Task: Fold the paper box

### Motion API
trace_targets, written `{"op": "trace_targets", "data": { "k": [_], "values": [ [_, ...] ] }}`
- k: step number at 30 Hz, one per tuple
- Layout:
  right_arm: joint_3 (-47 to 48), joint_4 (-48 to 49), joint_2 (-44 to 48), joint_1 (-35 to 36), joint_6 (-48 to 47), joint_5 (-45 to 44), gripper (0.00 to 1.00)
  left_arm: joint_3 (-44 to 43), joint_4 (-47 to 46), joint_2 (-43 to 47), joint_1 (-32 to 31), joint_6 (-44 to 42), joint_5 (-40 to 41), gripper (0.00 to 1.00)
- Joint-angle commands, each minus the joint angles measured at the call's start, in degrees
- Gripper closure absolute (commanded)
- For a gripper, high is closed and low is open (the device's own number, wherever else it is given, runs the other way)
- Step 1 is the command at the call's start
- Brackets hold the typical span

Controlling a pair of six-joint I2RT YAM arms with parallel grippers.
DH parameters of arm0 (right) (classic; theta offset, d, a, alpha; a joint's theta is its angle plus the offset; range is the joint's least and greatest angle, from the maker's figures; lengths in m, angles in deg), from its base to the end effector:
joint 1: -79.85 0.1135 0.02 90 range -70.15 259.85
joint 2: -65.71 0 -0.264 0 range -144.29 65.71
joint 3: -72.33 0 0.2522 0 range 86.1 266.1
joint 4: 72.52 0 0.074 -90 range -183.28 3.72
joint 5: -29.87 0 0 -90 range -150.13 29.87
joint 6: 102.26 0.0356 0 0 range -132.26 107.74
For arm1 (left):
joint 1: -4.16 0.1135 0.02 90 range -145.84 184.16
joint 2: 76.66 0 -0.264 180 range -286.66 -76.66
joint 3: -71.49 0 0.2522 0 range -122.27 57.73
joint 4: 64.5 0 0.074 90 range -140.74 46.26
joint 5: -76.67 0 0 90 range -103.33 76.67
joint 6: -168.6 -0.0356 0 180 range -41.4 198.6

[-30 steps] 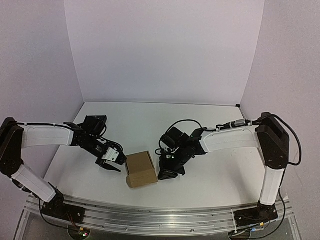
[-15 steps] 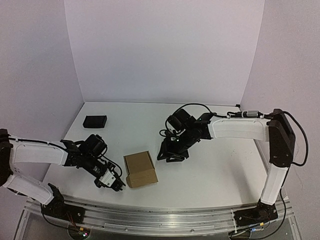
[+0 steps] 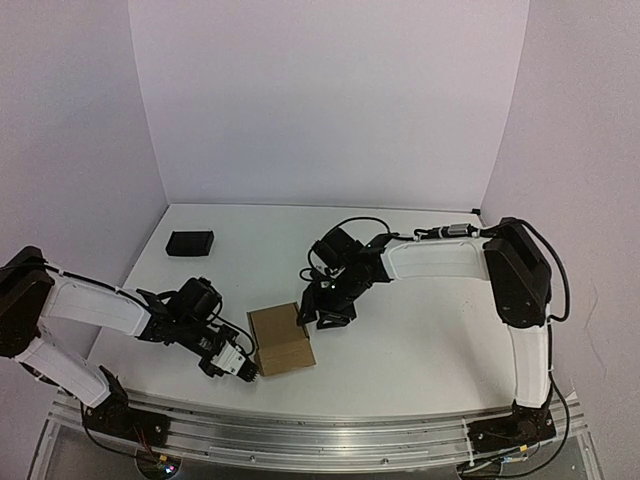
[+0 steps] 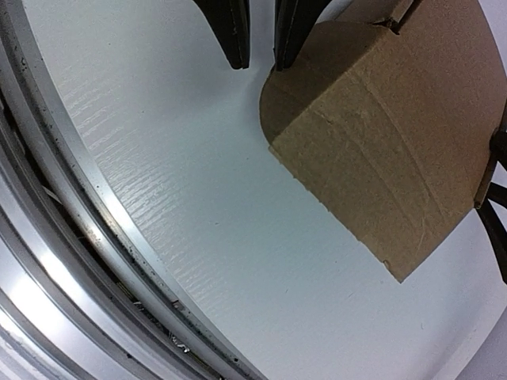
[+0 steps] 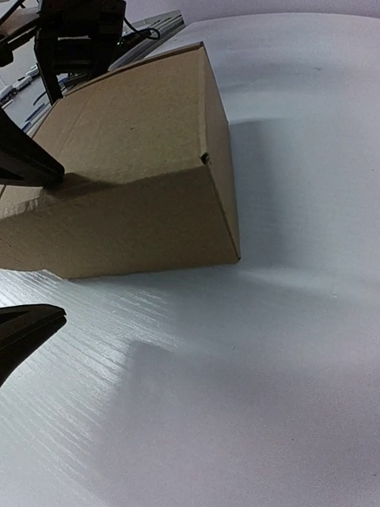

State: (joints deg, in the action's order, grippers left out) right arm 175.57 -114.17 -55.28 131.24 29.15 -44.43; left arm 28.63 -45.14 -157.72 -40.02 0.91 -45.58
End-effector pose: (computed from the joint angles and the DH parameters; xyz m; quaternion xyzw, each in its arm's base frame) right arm 0.2741 0.3586 0.1697 -0.1190 0.9488 0.2801 0.0849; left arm 0.1539 -0.1760 0.1305 0.8439 0.3803 -0.1780 0.3338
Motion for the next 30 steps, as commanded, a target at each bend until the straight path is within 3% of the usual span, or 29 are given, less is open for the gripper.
{"op": "trace_targets", "data": {
  "k": [1,7,15,30],
  "values": [
    [1.35,2.59,-0.38,0.24,1.1,2.16,0.5,0.28,-4.07,-1.39,0.04,1.15,1.27,0.87],
    [-3.37,8.59,0.32,0.36,5.7,2.99,0.54,-0.9,-4.4,-2.45,-0.03,1.6,-1.73,0.85],
    [-4.26,9.15,1.21,1.18,8.31,1.56,0.57,-2.56,-2.25,-2.62,-0.4,1.43,-7.12,0.82],
    [-3.25,9.01,1.68,1.69,8.29,0.37,0.54,-3.35,-2.35,-3.0,-0.93,2.95,-8.67,0.79]
  ]
}}
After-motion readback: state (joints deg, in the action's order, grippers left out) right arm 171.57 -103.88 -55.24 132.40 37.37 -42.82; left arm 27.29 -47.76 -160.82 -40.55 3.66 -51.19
